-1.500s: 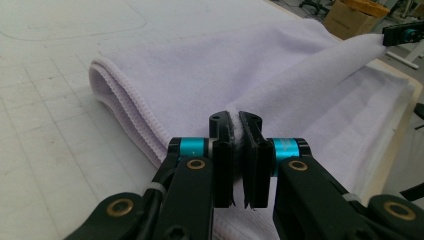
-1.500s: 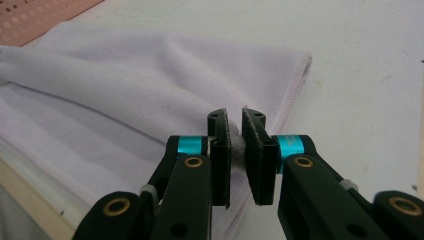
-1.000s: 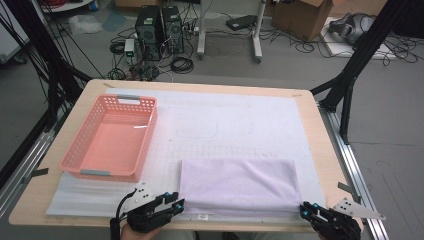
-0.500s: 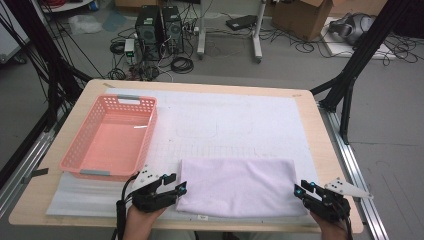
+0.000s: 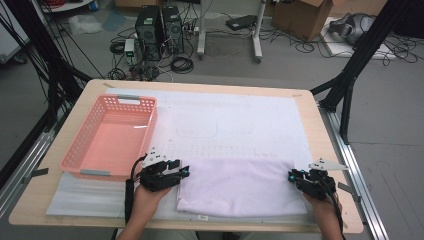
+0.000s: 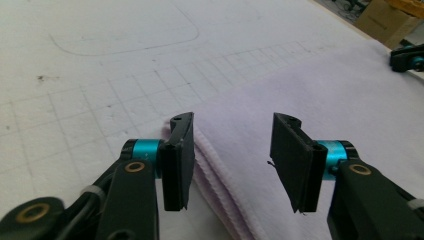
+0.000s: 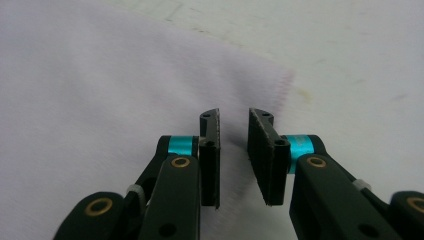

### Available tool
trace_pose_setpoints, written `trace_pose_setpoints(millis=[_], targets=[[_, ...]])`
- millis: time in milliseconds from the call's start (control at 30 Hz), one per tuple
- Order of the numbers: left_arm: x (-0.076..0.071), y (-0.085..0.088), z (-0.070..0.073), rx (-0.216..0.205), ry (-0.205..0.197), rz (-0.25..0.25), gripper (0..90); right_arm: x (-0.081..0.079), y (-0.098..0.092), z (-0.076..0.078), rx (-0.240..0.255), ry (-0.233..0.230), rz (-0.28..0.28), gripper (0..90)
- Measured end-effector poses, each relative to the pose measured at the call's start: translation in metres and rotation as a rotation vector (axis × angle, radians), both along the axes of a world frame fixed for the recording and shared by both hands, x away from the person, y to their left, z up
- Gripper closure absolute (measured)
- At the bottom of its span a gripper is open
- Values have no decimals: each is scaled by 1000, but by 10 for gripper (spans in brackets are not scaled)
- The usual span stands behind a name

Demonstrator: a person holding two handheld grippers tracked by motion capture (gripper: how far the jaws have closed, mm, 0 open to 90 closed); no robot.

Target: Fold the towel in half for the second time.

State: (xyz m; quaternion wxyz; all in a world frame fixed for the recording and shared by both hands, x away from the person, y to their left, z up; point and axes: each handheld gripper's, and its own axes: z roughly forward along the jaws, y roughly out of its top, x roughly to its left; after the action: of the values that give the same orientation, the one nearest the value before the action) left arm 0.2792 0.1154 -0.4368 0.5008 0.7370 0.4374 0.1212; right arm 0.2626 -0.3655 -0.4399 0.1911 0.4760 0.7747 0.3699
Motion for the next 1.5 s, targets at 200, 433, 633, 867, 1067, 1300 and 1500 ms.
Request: trace_pose_setpoints(millis=[200, 433, 633, 867, 1067, 1300, 1500], targets=[[19, -4, -7, 34, 25, 22, 417, 7, -17, 6, 135, -61, -13, 593], [29, -2, -12, 60, 19, 63, 394, 27, 0, 0, 86, -44, 3, 493], [39, -3, -16, 58, 93, 74, 372, 41, 7, -2, 54, -41, -2, 338], [46, -12, -14, 138, 72, 32, 382, 49, 11, -11, 44, 19, 7, 287], [45, -16, -15, 129, 61, -29, 675, 48, 12, -11, 46, 10, 31, 463], [47, -13, -15, 63, 102, -16, 809, 46, 12, -11, 108, 32, 84, 743], [54, -9, -14, -15, 92, 49, 819, 46, 3, -10, 165, 16, 47, 755]])
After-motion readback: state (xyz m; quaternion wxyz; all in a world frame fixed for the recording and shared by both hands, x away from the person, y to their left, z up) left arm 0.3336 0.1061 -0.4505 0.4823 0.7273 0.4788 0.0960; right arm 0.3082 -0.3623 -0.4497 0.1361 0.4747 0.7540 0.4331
